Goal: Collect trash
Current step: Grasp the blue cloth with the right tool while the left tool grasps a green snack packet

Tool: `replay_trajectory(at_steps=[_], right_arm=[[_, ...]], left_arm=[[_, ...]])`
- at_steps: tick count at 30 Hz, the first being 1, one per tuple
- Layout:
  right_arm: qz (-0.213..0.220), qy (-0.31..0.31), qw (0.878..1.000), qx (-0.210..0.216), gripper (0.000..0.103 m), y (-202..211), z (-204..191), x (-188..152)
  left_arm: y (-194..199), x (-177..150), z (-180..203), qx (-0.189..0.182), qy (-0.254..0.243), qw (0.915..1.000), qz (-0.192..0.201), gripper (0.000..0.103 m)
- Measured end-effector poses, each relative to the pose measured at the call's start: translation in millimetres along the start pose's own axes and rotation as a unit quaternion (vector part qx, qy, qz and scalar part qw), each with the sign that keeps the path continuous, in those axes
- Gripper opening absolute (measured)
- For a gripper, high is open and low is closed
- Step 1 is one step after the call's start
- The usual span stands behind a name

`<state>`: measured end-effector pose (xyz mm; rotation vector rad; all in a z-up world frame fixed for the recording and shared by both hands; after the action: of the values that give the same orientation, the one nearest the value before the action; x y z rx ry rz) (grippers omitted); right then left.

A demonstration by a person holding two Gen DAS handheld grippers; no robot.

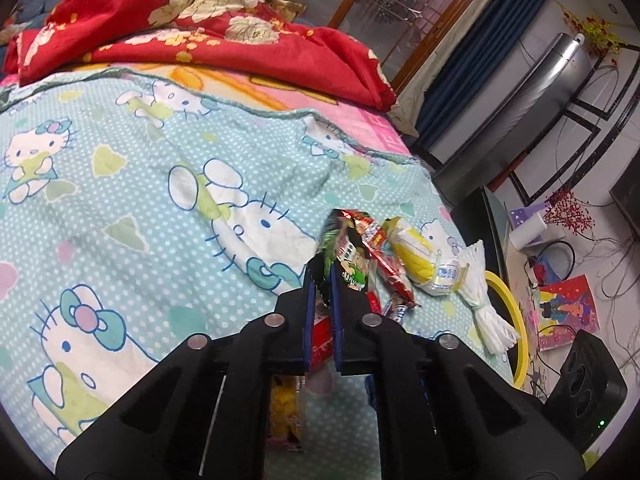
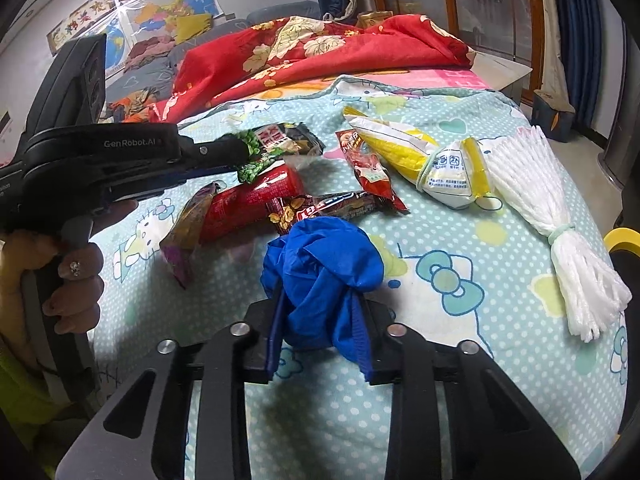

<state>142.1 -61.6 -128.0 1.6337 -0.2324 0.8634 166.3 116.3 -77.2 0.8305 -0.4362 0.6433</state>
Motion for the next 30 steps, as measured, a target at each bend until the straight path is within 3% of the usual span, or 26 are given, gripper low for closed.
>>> replay_trajectory(at_steps=[6, 30], right_arm=[[0.014, 0.004, 1.0, 0.001, 0.019, 11.9, 0.3, -0.2], [0.086, -0.04, 0.995, -0.018, 0.019, 70.6, 35.0, 13.6]], left_arm=[[11.6, 4.2, 18.5, -0.012, -0.023, 0.9995, 0.018, 0.003], [40.9, 0.0, 89.1, -0.036, -0.112, 0.9913, 0.059, 0.002]])
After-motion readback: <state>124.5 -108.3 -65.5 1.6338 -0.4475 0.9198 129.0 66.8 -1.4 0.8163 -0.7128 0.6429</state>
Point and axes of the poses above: each gripper's, at about its wrist camera, not at the fingertips, and y roughly against the way its jaws point, z to its right, x to its top, the point moved 2 cm from there along -y, roughly the way its jaws point, and after that the axes turned 15 degrees about -x, right-handed, at the moved point
